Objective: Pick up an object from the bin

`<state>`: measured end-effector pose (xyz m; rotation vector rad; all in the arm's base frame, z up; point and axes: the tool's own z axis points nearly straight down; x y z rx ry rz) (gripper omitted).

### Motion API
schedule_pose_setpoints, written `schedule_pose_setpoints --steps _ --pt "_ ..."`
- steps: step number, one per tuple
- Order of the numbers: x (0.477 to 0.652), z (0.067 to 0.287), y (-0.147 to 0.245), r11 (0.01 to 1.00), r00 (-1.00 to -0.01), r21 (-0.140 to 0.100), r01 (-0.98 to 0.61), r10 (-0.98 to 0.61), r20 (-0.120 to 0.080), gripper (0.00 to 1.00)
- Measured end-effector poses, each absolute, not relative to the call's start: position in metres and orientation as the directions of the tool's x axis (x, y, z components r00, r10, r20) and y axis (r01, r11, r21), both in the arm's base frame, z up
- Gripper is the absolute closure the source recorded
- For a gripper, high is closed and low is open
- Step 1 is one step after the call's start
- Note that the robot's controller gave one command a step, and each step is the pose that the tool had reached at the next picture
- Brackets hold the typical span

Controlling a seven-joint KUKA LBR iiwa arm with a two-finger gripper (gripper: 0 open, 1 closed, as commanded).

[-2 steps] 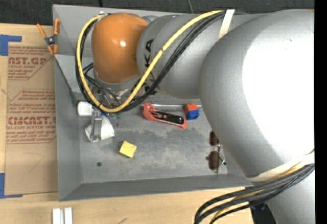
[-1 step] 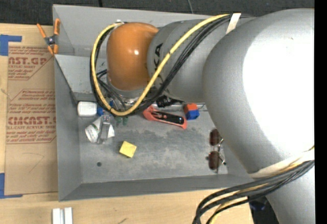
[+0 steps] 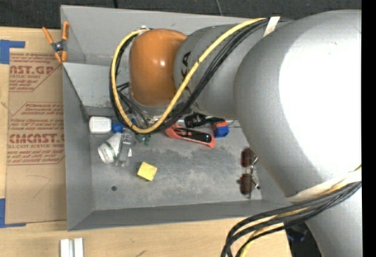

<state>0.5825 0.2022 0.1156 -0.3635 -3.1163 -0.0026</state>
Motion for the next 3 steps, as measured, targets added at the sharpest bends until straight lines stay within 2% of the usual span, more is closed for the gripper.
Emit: schedule_pose_setpoints --steps 1,2,3 --pt "0.59 0.106 0.186 0.949 -0.949 0.002 0.314 0.314 0.001 0.0" --pt "0.588 0.097 0.191 0.985 -0.985 0.002 0.173 0.173 0.001 0.0" --pt "0.59 0.089 0.187 0.999 -0.999 0.003 -0.035 -0.035 -0.002 0.0"
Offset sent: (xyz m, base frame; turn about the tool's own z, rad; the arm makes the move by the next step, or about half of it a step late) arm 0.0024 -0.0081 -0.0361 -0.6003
